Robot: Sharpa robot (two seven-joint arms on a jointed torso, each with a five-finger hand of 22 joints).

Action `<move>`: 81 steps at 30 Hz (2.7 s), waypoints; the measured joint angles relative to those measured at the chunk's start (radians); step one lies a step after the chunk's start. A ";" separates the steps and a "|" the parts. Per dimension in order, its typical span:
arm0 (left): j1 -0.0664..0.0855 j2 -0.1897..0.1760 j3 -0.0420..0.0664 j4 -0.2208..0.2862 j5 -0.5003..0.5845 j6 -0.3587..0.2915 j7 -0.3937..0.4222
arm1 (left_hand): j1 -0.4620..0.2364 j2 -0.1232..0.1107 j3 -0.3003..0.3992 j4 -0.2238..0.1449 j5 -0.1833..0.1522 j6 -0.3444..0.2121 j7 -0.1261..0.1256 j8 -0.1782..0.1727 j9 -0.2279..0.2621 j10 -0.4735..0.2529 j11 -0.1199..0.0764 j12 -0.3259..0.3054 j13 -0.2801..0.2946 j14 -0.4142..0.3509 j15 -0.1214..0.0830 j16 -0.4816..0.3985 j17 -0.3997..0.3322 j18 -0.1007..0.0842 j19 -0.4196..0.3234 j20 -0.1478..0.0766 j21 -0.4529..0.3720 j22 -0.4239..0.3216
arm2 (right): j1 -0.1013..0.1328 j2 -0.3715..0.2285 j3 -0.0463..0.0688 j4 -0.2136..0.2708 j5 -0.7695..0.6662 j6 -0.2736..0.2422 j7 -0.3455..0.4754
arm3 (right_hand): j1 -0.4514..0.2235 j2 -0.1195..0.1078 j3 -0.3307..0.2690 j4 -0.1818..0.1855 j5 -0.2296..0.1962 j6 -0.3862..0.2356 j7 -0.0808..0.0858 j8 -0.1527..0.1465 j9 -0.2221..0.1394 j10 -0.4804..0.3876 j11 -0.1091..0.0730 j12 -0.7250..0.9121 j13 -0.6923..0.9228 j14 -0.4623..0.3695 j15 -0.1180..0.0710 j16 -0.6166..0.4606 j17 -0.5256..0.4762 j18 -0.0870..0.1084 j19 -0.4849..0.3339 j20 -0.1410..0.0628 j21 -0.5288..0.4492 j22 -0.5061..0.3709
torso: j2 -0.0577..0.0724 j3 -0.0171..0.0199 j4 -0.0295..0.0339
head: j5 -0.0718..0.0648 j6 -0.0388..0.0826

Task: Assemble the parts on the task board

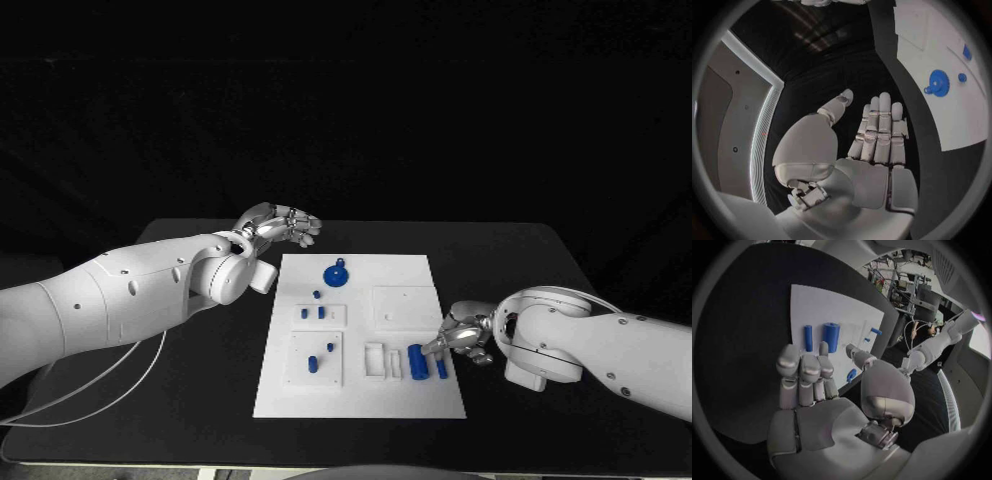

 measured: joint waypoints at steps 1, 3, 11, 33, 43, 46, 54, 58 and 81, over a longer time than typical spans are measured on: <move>0.000 0.000 0.000 0.001 0.000 0.000 0.000 | -0.001 0.001 0.000 0.000 0.000 0.000 0.000 0.000 0.000 0.000 0.000 0.000 0.000 0.000 0.000 0.000 0.000 0.000 0.000 0.000 0.000 0.000 | 0.000 0.004 -0.001 -0.002 -0.002 0.000 -0.004 | -0.005 -0.005 0.007 0.007 0.000 -0.003 -0.001 -0.001 0.002 0.000 0.000 0.000 0.001 0.000 0.000 0.000 0.000 0.000 0.002 -0.002 0.000 0.000 | 0.000 0.0001 0.0000 | 0.000 -0.001; 0.000 -0.002 0.000 0.005 0.000 0.001 0.000 | -0.004 0.004 0.000 0.000 0.000 0.000 0.000 0.000 -0.001 0.000 0.000 0.000 0.000 0.003 0.003 0.000 0.001 0.000 0.000 0.000 0.000 0.001 | -0.002 0.015 -0.002 -0.008 -0.007 0.000 -0.011 | -0.010 -0.015 0.015 0.015 -0.001 -0.009 -0.002 -0.007 0.002 0.000 0.000 -0.003 0.002 0.002 0.002 0.000 0.001 0.000 0.004 -0.004 0.001 0.000 | 0.000 -0.0006 0.0000 | 0.000 -0.003; -0.001 -0.009 -0.001 0.013 0.001 0.003 0.002 | -0.009 0.000 -0.003 0.003 0.000 0.000 0.000 0.000 -0.001 0.000 0.000 0.000 -0.001 0.004 0.004 -0.004 0.004 0.000 0.000 0.000 0.000 0.002 | -0.018 0.051 -0.007 -0.031 -0.028 0.002 -0.027 | -0.018 -0.023 0.020 0.020 0.000 -0.010 -0.001 -0.006 0.008 0.000 0.000 -0.006 0.004 0.004 0.004 0.000 0.003 0.000 0.005 -0.005 0.001 0.000 | 0.024 -0.0134 0.0499 | -0.059 0.014; -0.001 -0.013 0.000 0.022 0.001 0.007 0.001 | -0.012 0.004 -0.005 0.005 0.000 0.000 0.000 0.000 -0.002 0.000 0.000 0.000 -0.002 0.004 0.004 -0.008 0.007 -0.001 0.000 0.000 -0.004 0.004 | -0.050 0.095 -0.002 -0.073 -0.065 -0.013 -0.028 | -0.014 -0.026 0.022 0.022 0.000 -0.014 0.000 -0.007 0.199 -0.004 0.004 -0.014 -0.001 0.007 0.006 0.000 0.003 -0.001 0.009 -0.002 0.001 0.000 | 0.033 -0.0185 0.0641 | -0.054 -0.002; -0.001 -0.014 0.000 0.021 0.001 0.008 0.001 | -0.012 0.004 -0.005 0.005 0.000 0.000 0.000 0.000 -0.003 0.000 0.000 0.000 -0.003 0.004 0.004 -0.008 0.009 -0.005 0.000 0.000 -0.004 0.004 | -0.051 0.092 -0.003 -0.066 -0.070 -0.020 -0.026 | 0.018 -0.013 0.055 -0.010 -0.001 -0.013 0.000 -0.007 0.202 -0.004 0.004 -0.018 0.004 0.008 0.008 -0.004 0.006 -0.003 0.011 0.000 0.003 0.000 | 0.033 -0.0185 0.0631 | -0.050 -0.003; -0.001 -0.014 0.000 0.020 0.001 0.008 0.001 | -0.012 0.004 -0.005 0.005 0.000 0.000 0.000 0.000 -0.003 0.000 0.000 0.000 -0.003 0.004 0.004 -0.008 0.009 -0.005 0.000 0.000 -0.004 0.004 | -0.052 0.085 -0.003 -0.056 -0.073 -0.031 -0.026 | 0.018 0.007 0.067 -0.031 -0.002 -0.005 0.003 -0.018 0.201 -0.004 0.004 -0.022 0.008 0.008 0.008 -0.005 0.007 -0.005 0.010 0.001 0.007 0.000 | 0.033 -0.0185 0.0629 | -0.050 -0.005; -0.001 -0.015 0.000 0.017 0.002 0.008 0.001 | -0.012 0.004 -0.005 0.005 0.000 0.000 0.000 0.000 -0.003 0.000 0.000 0.000 -0.003 0.004 0.004 -0.008 0.010 -0.005 0.000 0.000 -0.004 0.005 | -0.037 0.048 -0.012 -0.007 -0.069 -0.058 -0.023 | 0.010 0.045 0.085 -0.070 0.005 0.018 -0.003 -0.020 0.018 0.004 -0.004 -0.023 0.018 0.011 0.005 -0.007 0.009 -0.005 0.005 0.006 0.011 0.000 | 0.033 -0.0182 0.0622 | -0.050 -0.006; -0.001 -0.016 0.000 0.016 0.002 0.008 0.001 | -0.012 0.004 -0.005 0.005 0.000 0.000 0.000 0.000 -0.003 0.000 0.000 0.000 -0.003 0.004 0.004 -0.008 0.010 -0.005 0.000 0.000 -0.004 0.005 | -0.010 0.033 -0.011 0.014 -0.066 -0.074 -0.026 | 0.007 0.048 0.093 -0.079 0.006 0.023 -0.007 -0.019 0.026 0.007 -0.007 -0.029 0.019 0.011 0.005 -0.009 0.009 -0.005 0.003 0.008 0.011 0.000 | 0.033 -0.0183 0.0616 | -0.052 -0.005; -0.001 -0.017 0.000 0.016 0.002 0.010 0.000 | -0.012 0.004 -0.005 0.005 0.000 0.000 0.000 0.000 -0.002 0.000 0.000 0.000 -0.003 0.004 0.004 -0.012 0.013 -0.005 0.000 0.000 -0.004 0.006 | 0.023 0.102 -0.013 0.001 0.053 -0.072 -0.045 | -0.021 0.044 0.094 -0.083 0.005 0.029 -0.008 -0.018 0.029 0.007 -0.007 -0.042 0.020 0.013 0.006 -0.016 0.010 -0.005 0.000 0.012 0.014 -0.001 | 0.035 -0.0206 0.0629 | -0.046 -0.006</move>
